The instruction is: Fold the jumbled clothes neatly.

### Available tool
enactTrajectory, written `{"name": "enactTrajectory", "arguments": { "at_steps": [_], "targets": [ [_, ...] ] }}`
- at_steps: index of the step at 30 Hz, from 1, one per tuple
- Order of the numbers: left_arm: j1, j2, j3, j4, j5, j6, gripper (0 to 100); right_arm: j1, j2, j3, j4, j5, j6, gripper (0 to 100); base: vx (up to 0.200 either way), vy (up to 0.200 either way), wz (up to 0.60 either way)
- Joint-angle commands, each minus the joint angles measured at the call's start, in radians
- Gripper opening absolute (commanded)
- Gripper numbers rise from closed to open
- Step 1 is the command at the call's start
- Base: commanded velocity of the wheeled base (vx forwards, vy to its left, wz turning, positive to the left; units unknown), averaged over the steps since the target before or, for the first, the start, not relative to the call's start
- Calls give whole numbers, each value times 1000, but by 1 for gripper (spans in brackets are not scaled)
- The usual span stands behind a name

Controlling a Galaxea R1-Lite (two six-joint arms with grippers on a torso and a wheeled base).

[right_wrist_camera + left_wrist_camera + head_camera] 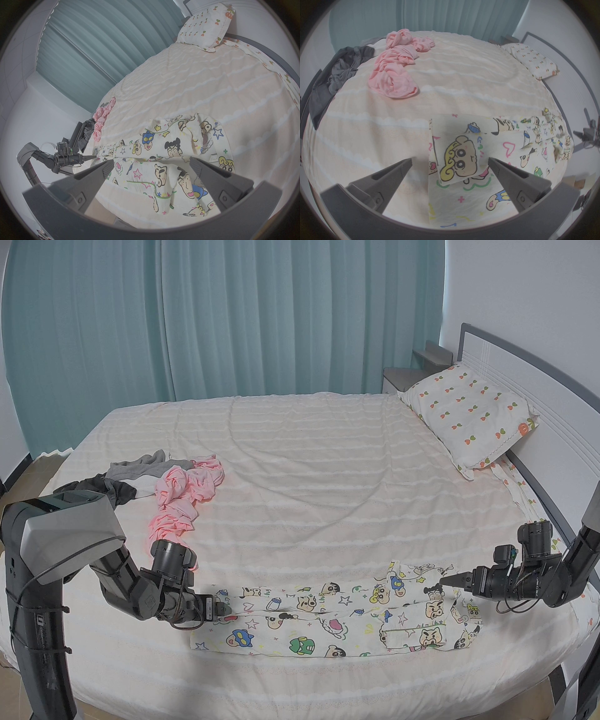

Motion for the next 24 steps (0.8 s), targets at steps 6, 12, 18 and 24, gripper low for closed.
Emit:
{"name": "enactTrajectory", "arguments": {
  "at_steps": [6, 12, 18, 24],
  "targets": [
    [-29, 55, -18, -7, 2, 25, 100, 0, 1, 2, -1, 2, -1, 100, 0, 0, 0],
    [-69, 90, -53, -20, 30, 18, 100, 0, 1, 11, -4, 5, -1, 100, 0, 0, 0],
    [-72, 96, -62, -21, 31, 18, 0, 0, -7, 12, -4, 23, -1, 100, 0, 0, 0],
    [-67, 95, -66, -23, 31, 15, 0, 0, -8, 14, -4, 23, -1, 100, 0, 0, 0]
  ]
}}
